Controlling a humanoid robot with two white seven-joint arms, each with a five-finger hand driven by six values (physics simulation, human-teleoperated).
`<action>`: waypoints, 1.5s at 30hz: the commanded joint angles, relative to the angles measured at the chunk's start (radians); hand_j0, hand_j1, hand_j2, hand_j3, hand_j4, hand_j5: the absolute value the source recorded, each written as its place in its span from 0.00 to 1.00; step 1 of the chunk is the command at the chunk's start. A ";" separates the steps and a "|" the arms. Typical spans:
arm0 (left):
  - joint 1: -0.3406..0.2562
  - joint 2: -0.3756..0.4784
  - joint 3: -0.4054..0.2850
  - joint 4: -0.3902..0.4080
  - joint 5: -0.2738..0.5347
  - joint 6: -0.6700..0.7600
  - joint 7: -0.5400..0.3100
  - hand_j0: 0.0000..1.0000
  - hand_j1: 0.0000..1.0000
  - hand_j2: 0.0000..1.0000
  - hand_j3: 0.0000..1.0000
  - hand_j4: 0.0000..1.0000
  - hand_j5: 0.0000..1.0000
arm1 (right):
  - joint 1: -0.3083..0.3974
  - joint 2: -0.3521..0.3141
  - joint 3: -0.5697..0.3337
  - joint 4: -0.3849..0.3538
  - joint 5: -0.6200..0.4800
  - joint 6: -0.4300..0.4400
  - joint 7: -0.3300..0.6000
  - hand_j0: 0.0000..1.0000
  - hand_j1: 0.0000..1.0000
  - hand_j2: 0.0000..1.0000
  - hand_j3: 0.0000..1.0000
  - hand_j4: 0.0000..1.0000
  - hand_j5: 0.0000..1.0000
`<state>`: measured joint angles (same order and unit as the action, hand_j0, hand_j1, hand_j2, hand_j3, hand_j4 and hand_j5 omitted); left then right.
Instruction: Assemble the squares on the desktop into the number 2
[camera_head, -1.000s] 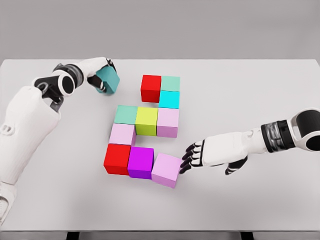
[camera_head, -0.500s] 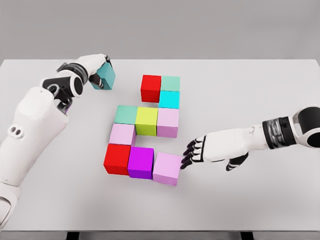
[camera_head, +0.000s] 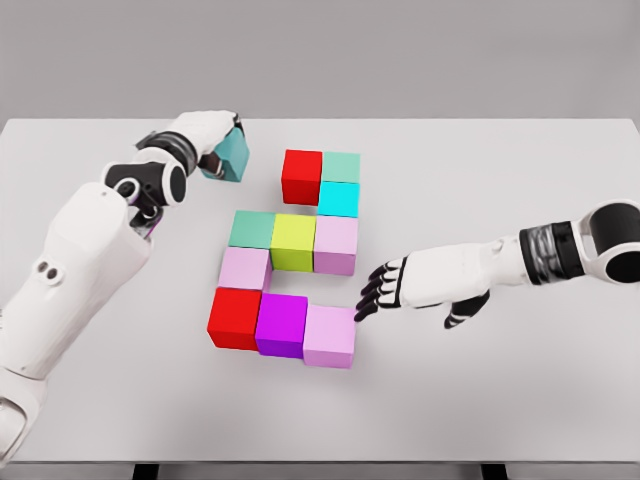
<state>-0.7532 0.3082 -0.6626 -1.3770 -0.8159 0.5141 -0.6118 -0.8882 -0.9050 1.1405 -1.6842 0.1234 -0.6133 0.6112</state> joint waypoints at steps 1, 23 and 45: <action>0.002 -0.012 0.000 0.004 -0.005 -0.003 0.001 0.49 0.49 0.49 0.49 0.49 0.49 | 0.000 0.003 -0.007 0.009 -0.011 0.002 0.000 1.00 1.00 1.00 1.00 1.00 1.00; -0.005 -0.096 0.001 0.052 -0.005 0.069 0.001 0.51 0.51 0.51 0.51 0.51 0.51 | 0.397 -0.325 -0.446 0.282 -0.613 0.002 0.000 1.00 1.00 1.00 1.00 1.00 1.00; -0.014 -0.133 0.000 0.110 -0.008 0.067 0.001 0.53 0.53 0.53 0.53 0.53 0.53 | 0.583 -0.054 -0.757 0.224 -0.518 0.002 0.000 1.00 1.00 1.00 1.00 1.00 1.00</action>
<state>-0.7670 0.1810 -0.6628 -1.2789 -0.8199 0.5852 -0.6116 -0.3037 -0.9550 0.3834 -1.4274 -0.3853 -0.6136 0.6113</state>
